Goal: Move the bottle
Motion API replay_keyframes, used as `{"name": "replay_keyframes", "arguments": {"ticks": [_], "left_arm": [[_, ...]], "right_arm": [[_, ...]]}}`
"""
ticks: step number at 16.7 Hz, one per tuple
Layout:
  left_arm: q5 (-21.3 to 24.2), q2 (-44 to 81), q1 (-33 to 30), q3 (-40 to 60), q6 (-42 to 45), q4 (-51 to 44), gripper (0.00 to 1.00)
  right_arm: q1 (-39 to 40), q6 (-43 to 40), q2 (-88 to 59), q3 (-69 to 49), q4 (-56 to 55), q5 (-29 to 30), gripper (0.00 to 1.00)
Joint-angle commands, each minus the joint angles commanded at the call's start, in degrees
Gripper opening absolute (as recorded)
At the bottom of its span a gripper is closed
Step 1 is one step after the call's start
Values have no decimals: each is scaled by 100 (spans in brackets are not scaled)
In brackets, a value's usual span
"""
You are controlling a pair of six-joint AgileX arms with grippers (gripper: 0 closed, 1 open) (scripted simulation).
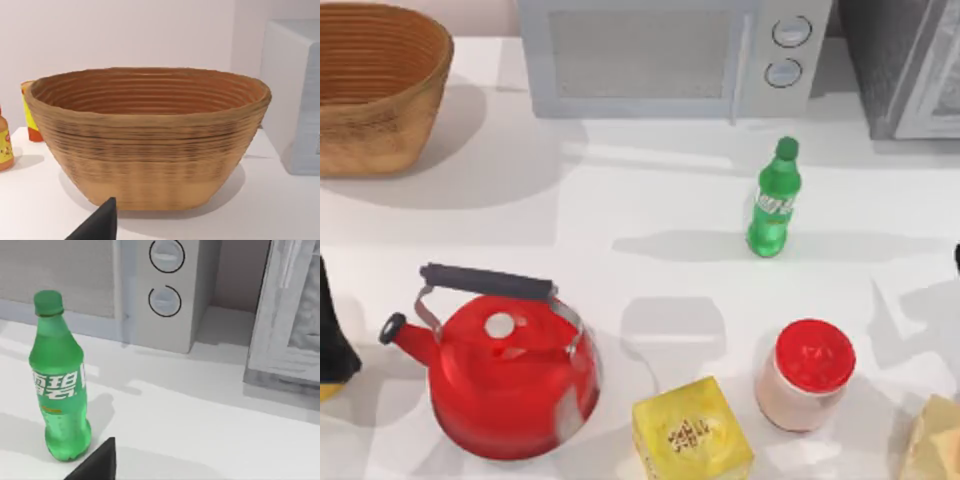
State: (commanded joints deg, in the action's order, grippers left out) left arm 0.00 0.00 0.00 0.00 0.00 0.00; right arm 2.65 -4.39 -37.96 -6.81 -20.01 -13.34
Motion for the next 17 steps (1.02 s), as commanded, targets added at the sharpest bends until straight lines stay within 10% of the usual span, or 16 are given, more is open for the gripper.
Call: {"name": "replay_keyframes", "arguments": {"ticks": [8, 17], "left_arm": [[0, 0, 0, 0, 0, 0, 100], [0, 0, 0, 0, 0, 0, 100]], "right_arm": [[301, -377, -4430, -931, -2058, -1230, 100], [507, -689, -6249, -1701, -3618, -2074, 100]]}}
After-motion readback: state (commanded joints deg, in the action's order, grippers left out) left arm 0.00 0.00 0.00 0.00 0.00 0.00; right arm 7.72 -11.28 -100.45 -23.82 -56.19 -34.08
